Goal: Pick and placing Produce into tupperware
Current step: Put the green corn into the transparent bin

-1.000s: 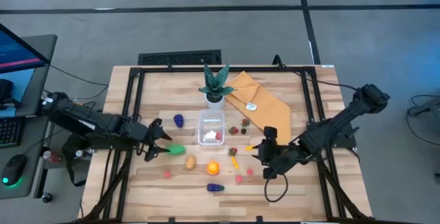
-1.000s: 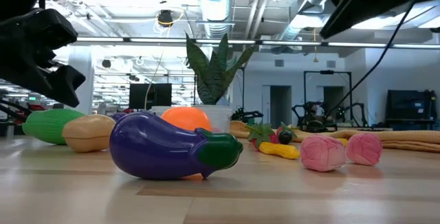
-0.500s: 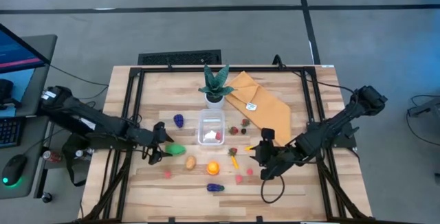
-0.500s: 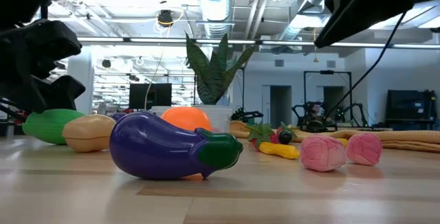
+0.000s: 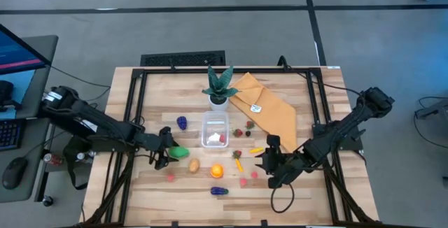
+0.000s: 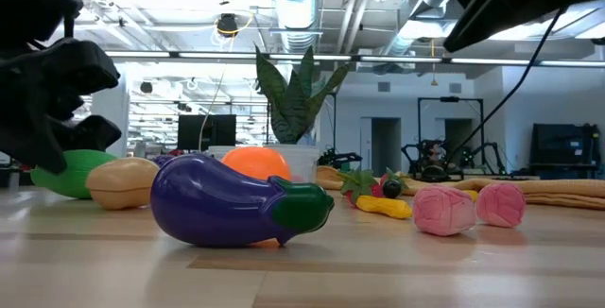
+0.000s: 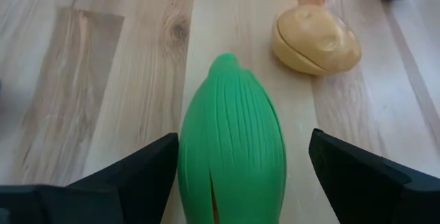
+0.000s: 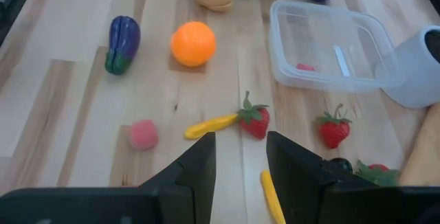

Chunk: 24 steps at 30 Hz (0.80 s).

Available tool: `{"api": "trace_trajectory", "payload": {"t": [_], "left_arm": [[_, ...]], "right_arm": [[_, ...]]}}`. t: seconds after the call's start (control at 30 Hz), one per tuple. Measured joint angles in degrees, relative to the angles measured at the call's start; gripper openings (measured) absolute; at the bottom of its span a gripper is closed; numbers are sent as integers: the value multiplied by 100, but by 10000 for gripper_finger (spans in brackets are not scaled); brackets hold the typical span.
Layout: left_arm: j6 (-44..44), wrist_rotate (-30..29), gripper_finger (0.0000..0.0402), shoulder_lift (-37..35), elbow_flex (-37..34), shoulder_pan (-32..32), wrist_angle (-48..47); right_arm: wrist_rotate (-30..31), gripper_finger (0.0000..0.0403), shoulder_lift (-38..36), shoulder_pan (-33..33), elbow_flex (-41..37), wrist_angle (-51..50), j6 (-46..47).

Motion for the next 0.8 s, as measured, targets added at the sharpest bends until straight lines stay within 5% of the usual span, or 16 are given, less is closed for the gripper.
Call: {"api": "trace_trajectory", "payload": {"t": [0.8], "left_arm": [[114,-142,313,46,-37,4,165]], "right_arm": [[7,123,-2,34,0,33,0]]}}
